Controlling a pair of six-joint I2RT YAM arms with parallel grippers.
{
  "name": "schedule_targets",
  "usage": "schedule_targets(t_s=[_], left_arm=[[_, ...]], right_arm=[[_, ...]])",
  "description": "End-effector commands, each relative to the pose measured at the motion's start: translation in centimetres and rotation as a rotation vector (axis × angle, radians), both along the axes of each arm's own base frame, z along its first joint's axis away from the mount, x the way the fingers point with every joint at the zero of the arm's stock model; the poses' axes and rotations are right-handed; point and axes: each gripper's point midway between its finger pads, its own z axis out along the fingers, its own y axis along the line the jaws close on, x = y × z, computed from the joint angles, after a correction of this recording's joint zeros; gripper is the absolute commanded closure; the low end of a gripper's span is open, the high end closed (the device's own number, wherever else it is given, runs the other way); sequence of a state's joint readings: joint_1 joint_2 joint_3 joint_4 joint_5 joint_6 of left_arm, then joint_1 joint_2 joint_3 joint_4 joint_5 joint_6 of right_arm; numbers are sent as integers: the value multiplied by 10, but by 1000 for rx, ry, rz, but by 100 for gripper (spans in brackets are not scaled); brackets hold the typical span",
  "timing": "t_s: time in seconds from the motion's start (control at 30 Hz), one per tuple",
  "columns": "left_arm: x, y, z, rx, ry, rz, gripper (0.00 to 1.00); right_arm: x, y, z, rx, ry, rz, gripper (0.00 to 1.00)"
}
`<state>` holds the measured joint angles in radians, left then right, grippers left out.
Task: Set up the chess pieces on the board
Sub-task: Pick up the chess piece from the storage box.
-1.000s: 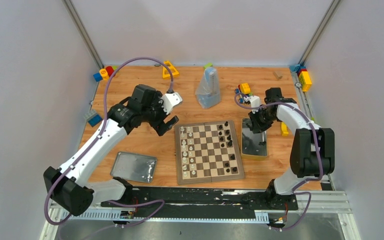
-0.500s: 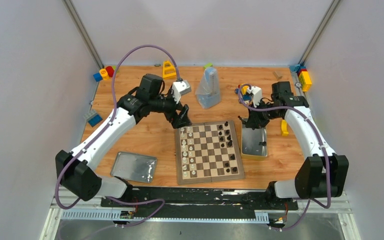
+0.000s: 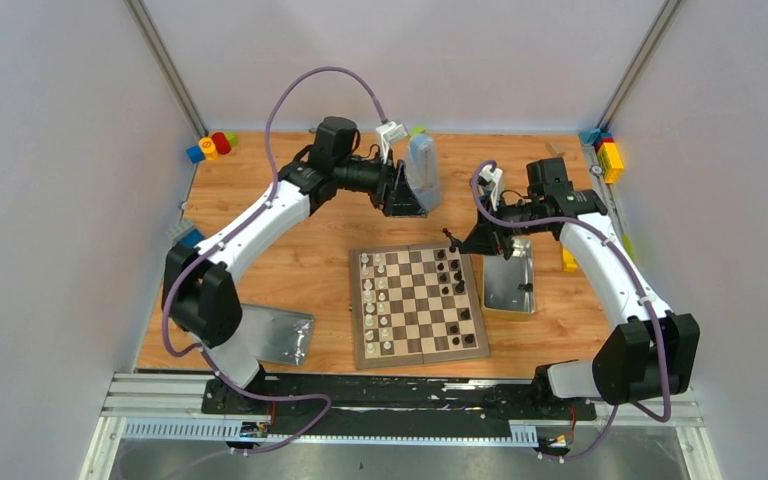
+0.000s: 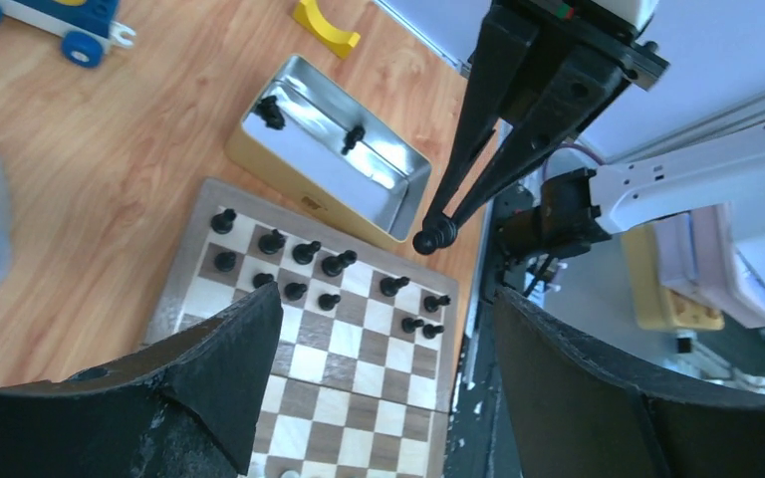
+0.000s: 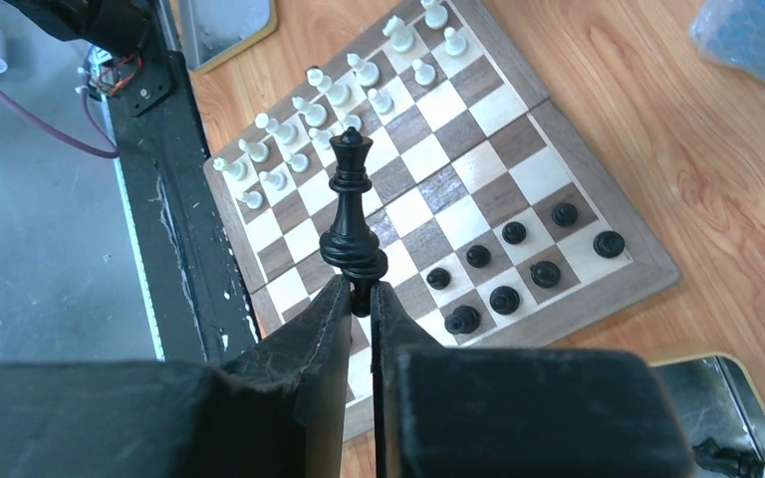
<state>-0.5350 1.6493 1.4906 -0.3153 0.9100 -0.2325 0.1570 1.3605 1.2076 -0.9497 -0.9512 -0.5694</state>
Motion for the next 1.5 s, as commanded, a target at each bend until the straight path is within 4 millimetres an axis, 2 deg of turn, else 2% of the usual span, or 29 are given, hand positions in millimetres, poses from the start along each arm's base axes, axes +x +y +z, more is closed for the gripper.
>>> schedule_targets(t_s=[0.0, 0.13, 0.37, 0.47, 0.67, 0.87, 1.47], left_arm=[[-4, -23, 13, -66, 104, -57, 17], [-6, -37, 0, -57, 183, -88, 25], [-13, -50, -6, -60, 227, -125, 35], [-16, -54, -8, -57, 229, -139, 36], [-17, -58, -8, -60, 228, -150, 39], [-18, -60, -12, -51, 233, -161, 52], [-18, -66, -14, -43, 217, -185, 72]], right_arm=[[5, 15, 33, 104, -96, 48, 100], [7, 16, 31, 112, -96, 43, 100], [10, 16, 25, 107, -91, 33, 100], [10, 15, 22, 98, -88, 27, 100], [11, 15, 20, 94, -90, 25, 100], [11, 15, 20, 93, -91, 23, 100], [11, 15, 15, 90, -79, 22, 100]])
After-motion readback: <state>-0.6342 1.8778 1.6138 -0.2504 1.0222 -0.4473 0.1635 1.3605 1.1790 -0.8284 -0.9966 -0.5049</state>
